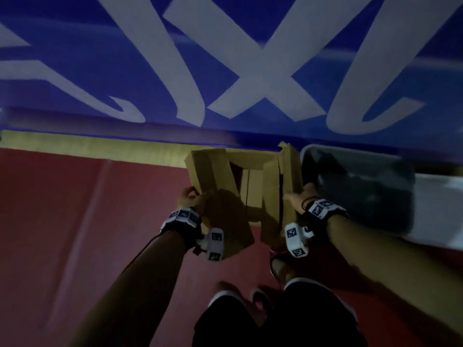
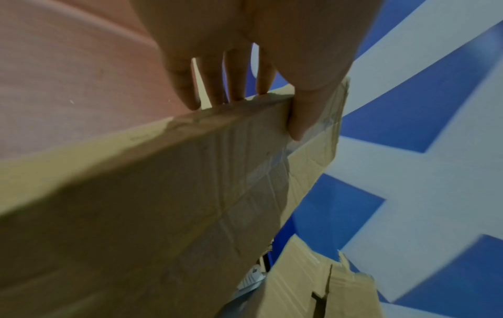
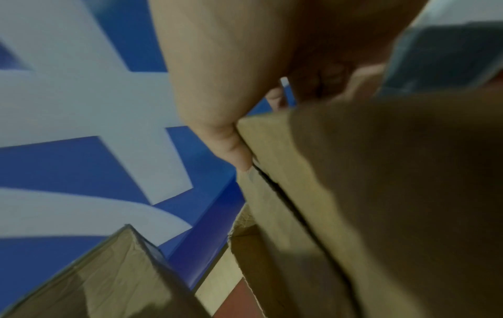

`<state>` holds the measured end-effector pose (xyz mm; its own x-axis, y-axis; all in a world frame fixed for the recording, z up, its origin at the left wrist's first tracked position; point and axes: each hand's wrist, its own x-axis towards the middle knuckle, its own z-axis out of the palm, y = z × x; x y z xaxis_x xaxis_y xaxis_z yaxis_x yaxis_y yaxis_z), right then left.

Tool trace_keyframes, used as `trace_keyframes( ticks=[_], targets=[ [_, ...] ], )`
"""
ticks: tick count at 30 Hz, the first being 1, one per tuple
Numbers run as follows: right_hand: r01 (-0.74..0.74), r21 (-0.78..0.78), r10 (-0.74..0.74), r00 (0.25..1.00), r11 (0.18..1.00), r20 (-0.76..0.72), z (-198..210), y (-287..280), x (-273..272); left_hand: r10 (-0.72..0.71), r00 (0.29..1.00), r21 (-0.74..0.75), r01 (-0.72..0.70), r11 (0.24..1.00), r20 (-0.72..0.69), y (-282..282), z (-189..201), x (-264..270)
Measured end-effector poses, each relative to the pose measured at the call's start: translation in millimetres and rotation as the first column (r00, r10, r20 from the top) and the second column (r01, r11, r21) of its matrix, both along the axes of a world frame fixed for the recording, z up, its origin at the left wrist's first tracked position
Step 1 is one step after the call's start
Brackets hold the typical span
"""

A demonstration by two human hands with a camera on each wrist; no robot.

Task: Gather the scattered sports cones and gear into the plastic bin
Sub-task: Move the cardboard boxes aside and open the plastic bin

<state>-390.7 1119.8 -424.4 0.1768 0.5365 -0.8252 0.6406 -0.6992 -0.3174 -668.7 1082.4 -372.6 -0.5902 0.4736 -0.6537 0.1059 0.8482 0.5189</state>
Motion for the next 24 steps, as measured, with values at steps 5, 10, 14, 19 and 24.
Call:
trace_keyframes(
  ticks=[5, 10, 14, 19, 24],
  targets=[
    [0.053, -0.066, -0.052, 0.999, 0.996, 0.013, -55, 21, -13, -0.085, 0.993, -0.068, 0.091, 0.994, 0.077, 64, -72, -17],
    [0.119, -0.025, -0.117, 0.992, 0.993, 0.053, -122, 40, -38, -0.164, 0.971, -0.131, 0.187, 0.973, 0.172, 112, -160, -37],
    [0.188, -0.006, -0.186, 0.977, 0.982, 0.100, -205, 49, -69, -0.309, 0.937, -0.175, 0.336, 0.925, 0.164, 142, -248, -45],
    [0.193, -0.031, -0.184, 0.964, 0.981, 0.191, -296, 54, -121, -0.438, 0.882, -0.210, 0.468, 0.858, 0.176, 154, -348, -51],
    [0.156, -0.081, -0.137, 0.969, 0.984, 0.204, -363, 56, -147, -0.469, 0.870, -0.251, 0.492, 0.833, 0.148, 156, -427, -71]
  ],
)
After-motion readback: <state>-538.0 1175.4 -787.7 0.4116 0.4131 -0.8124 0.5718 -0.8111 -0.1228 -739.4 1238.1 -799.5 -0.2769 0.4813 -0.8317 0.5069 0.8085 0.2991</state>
